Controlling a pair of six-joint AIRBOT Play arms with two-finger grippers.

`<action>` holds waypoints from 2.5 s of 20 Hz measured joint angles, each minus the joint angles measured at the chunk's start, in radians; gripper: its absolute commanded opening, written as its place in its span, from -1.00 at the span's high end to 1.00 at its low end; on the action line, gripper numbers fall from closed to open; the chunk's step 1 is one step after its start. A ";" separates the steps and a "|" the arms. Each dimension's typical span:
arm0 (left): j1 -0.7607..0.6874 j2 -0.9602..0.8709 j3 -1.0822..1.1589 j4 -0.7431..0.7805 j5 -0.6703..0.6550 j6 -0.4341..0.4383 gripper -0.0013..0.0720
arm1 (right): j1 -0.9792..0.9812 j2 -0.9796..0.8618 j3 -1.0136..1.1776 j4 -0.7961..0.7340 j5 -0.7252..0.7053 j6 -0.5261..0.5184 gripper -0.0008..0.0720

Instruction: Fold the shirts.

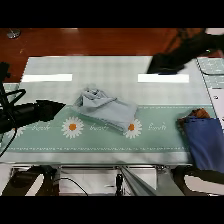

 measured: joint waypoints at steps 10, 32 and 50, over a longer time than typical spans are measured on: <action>0.000 0.000 0.000 0.000 0.008 0.000 0.88 | 0.055 0.330 -0.986 0.378 -0.632 0.111 -0.74; 0.000 -0.001 -0.015 0.000 0.039 0.004 0.88 | 0.174 -0.118 -0.492 0.567 -0.408 -0.176 0.93; 0.000 -0.001 -0.015 0.001 0.053 0.004 0.88 | -0.383 0.001 0.441 0.152 0.370 0.108 0.93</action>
